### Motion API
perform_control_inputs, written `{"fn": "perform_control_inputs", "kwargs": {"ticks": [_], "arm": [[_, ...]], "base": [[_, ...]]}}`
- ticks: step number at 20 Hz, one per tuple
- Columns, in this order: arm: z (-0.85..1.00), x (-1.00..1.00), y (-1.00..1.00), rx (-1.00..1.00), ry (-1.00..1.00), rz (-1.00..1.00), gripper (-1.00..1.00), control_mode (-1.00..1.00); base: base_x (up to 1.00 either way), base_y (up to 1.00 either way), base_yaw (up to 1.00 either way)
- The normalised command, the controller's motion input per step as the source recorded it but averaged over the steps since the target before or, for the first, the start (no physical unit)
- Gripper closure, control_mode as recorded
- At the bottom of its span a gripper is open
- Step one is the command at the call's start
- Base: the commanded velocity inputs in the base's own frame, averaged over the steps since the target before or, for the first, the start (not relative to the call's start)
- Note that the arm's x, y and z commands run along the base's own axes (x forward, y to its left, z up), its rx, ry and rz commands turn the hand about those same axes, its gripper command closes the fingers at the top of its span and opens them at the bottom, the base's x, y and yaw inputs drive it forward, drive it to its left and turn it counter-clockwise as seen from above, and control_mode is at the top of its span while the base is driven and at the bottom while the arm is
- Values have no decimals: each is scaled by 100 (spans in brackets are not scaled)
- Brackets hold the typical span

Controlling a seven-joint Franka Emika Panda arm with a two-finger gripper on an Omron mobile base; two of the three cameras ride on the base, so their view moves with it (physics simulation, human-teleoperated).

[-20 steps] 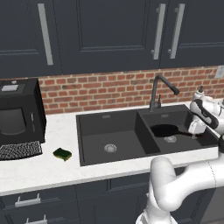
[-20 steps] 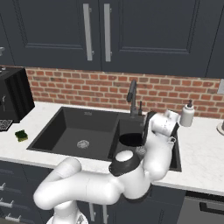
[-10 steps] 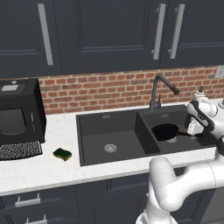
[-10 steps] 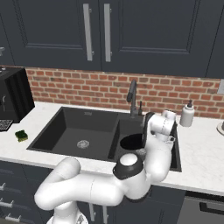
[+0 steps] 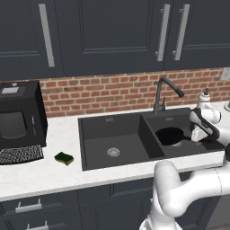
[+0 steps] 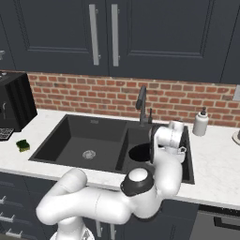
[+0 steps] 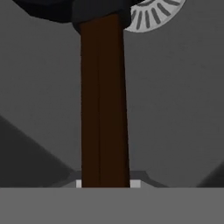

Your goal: Pick the pan and sponge and place them into the sink. Then turn on the water.

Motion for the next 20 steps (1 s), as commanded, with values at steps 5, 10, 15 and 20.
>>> {"fn": "perform_control_inputs", "kwargs": {"ticks": [5, 10, 15, 20], "arm": [[-40, 0, 0, -10, 0, 0, -100, -100], [-32, 0, 0, -7, -1, 1, -100, -100], [-3, -3, -10, 1, -8, 4, -100, -100], [57, -1, -29, 18, -7, 6, -100, -100]], "base": [[0, 0, 0], [0, 0, 0], [0, 0, 0], [0, 0, 0]]}}
